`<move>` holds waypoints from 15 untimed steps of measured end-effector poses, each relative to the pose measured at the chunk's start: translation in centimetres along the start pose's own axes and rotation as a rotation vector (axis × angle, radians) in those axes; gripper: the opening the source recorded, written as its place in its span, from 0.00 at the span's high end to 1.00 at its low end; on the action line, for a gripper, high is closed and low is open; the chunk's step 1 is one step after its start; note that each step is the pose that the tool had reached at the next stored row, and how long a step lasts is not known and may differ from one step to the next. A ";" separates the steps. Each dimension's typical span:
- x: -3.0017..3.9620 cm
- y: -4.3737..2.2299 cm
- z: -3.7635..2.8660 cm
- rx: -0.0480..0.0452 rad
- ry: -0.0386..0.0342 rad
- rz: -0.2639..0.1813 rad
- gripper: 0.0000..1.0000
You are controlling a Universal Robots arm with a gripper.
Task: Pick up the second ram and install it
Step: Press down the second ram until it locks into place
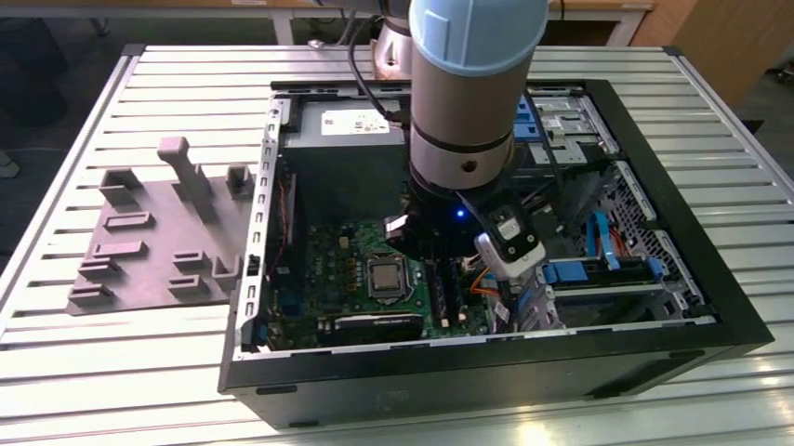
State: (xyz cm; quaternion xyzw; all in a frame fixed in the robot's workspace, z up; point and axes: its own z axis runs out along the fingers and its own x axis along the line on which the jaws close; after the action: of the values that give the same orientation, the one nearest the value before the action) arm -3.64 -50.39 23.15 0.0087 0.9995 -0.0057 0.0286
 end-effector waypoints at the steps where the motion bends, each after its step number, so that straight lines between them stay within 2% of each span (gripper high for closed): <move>1: 0.00 -0.14 0.00 0.0004 0.0000 0.000 0.89; 6: -0.02 -0.82 0.02 0.0012 0.0000 0.000 0.89; 12: -0.02 -0.91 0.01 0.0017 0.0000 0.000 0.89; 15: -0.02 -1.20 0.03 0.0016 0.0000 0.000 0.89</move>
State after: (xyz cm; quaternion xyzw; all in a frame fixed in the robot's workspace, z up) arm -3.64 -51.59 23.14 0.0086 0.9995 -0.0065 0.0286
